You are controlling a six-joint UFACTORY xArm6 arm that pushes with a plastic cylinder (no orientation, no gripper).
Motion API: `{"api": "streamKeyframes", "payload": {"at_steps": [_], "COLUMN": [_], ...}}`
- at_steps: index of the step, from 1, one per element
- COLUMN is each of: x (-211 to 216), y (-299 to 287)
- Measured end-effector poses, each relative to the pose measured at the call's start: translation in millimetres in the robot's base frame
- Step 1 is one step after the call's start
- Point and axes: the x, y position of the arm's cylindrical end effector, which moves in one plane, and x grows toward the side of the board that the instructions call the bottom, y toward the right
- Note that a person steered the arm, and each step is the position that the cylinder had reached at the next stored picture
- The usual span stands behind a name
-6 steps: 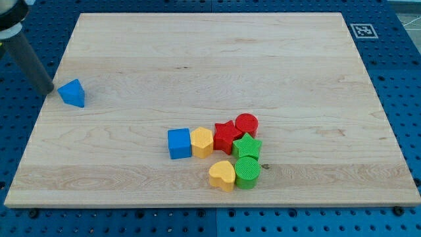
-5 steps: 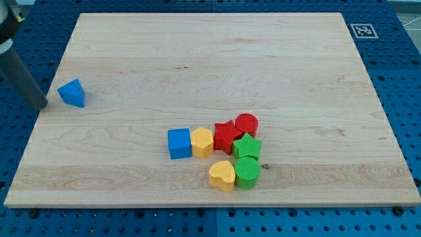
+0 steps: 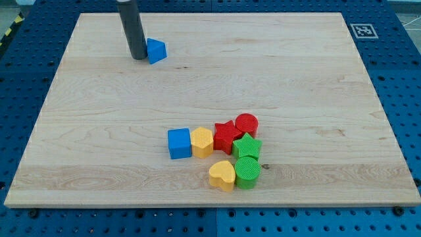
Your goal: Push the blue triangle towards center
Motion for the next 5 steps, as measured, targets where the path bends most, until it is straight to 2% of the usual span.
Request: {"api": "streamKeyframes", "payload": {"at_steps": [1, 2, 3, 4, 5], "x": [0.7, -23.0, -23.1, -7.5, 37.8], "y": [-1.9, 11.2, 60.1, 119.0, 151.8]}}
